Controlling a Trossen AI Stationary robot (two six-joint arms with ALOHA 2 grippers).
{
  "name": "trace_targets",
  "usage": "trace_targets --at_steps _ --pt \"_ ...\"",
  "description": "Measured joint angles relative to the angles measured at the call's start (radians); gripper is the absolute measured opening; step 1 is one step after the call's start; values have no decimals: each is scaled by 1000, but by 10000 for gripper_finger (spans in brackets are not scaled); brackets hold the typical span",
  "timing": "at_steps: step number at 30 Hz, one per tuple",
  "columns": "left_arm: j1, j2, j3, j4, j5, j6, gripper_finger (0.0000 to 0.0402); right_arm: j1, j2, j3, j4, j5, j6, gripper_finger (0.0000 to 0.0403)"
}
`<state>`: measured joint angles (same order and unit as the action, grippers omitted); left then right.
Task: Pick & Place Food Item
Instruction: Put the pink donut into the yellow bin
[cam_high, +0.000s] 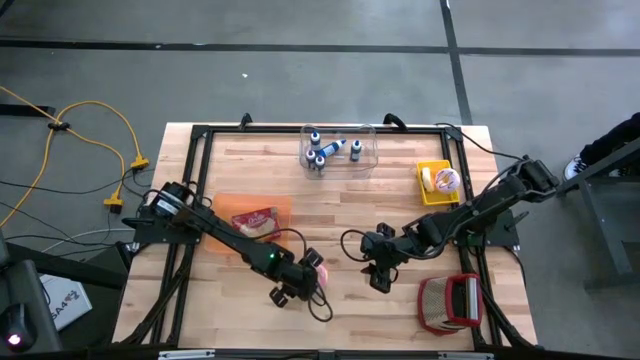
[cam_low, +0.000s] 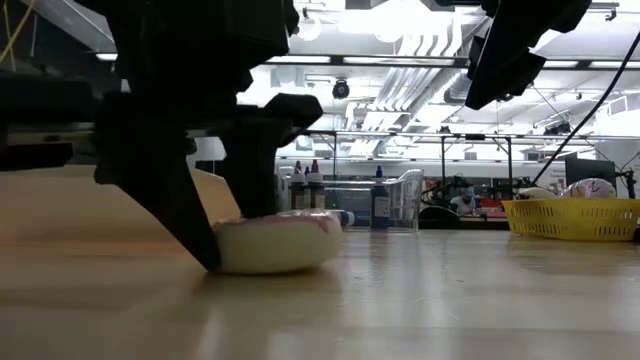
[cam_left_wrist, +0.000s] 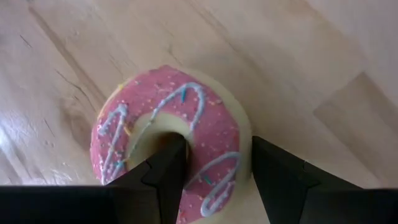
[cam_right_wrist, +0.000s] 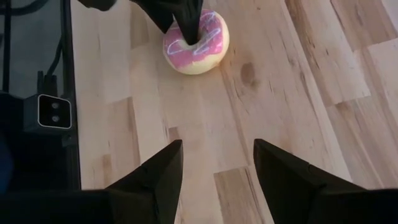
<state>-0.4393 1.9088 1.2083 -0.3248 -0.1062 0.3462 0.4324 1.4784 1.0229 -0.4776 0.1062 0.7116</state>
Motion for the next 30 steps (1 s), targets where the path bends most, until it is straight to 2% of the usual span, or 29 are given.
trace_targets --at_steps 6,18,21,30 --pt "0 1 0 -3 -4 -2 163 0 0 0 3 0 0 183" --pt "0 -1 -1 -4 -22 -2 97 0 0 0 4 0 1 183" --pt "-5 -7 -1 -12 -101 -2 95 0 0 0 11 1 1 183" --pt "-35 -63 1 24 -461 35 95 -15 0 0 145 31 42 183"
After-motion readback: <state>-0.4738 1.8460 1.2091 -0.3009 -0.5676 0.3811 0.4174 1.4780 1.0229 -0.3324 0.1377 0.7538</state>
